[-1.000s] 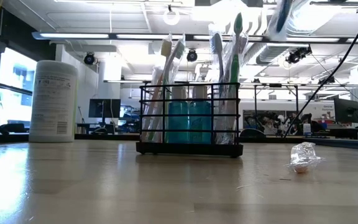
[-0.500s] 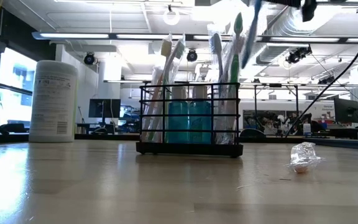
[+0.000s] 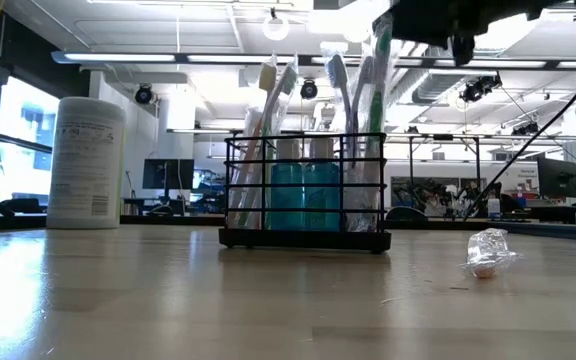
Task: Pick & Place toothbrushing station
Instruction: Put the blue toothbrush into the mesh organizer
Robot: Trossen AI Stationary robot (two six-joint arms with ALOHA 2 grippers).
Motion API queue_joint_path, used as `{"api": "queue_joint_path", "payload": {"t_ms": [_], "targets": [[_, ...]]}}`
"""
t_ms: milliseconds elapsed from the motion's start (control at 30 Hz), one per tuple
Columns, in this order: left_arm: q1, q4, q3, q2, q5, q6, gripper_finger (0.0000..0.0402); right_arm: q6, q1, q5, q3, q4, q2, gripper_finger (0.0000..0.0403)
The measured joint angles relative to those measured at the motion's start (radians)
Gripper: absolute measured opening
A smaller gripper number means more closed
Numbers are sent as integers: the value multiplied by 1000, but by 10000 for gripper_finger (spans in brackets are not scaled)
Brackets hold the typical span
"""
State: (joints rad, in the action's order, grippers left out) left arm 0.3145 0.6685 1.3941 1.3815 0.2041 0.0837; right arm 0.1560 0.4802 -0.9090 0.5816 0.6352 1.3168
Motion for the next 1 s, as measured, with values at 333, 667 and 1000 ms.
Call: {"api": "queue_joint_path", "payload": {"t_ms": [333, 667, 1000], "targets": [[0, 0, 0, 4, 1, 23, 179, 71, -67, 97, 0, -3, 83, 13], [0, 8, 0, 4, 0, 34, 179, 160, -98, 139, 0, -37, 155, 13], [0, 15, 0, 4, -2, 56, 179, 229, -103, 161, 0, -42, 232, 13]]}}
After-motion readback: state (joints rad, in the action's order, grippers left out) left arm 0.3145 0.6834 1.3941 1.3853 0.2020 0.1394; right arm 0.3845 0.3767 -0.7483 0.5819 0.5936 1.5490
